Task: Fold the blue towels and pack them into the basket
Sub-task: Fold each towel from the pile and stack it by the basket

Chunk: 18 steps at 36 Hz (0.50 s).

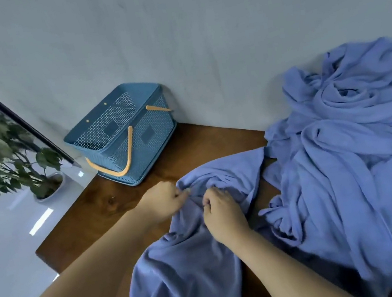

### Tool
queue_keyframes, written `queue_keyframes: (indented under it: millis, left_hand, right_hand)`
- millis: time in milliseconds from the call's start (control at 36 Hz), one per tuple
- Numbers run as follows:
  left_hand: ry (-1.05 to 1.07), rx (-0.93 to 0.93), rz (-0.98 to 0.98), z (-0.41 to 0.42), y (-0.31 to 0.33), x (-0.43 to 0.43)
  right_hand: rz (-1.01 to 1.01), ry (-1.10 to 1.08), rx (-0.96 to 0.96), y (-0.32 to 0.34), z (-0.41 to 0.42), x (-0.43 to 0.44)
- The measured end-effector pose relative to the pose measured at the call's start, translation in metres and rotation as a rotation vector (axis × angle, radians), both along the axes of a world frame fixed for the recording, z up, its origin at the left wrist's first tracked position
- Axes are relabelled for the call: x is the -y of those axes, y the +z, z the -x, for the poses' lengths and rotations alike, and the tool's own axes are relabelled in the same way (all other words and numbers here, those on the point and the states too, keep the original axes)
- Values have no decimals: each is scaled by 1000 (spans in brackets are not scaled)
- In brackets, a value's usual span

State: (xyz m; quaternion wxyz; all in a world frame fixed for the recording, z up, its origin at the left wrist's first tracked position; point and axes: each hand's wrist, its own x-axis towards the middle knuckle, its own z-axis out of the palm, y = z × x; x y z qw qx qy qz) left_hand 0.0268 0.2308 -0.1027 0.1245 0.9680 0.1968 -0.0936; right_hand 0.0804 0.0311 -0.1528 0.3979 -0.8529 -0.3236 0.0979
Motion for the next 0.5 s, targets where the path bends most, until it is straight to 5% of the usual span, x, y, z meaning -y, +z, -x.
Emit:
queue_keyframes:
  millis: [167, 389, 500]
  left_hand:
    - [-58, 286, 27, -52, -22, -19]
    - [-151, 160, 141, -112, -37, -20]
    - [-74, 426, 365, -103, -60, -39]
  right_hand:
    - [-183, -141, 1, -11, 0, -7]
    - [-243, -280, 68, -14, -27, -25]
    - [-115, -318, 211, -26, -26, -28]
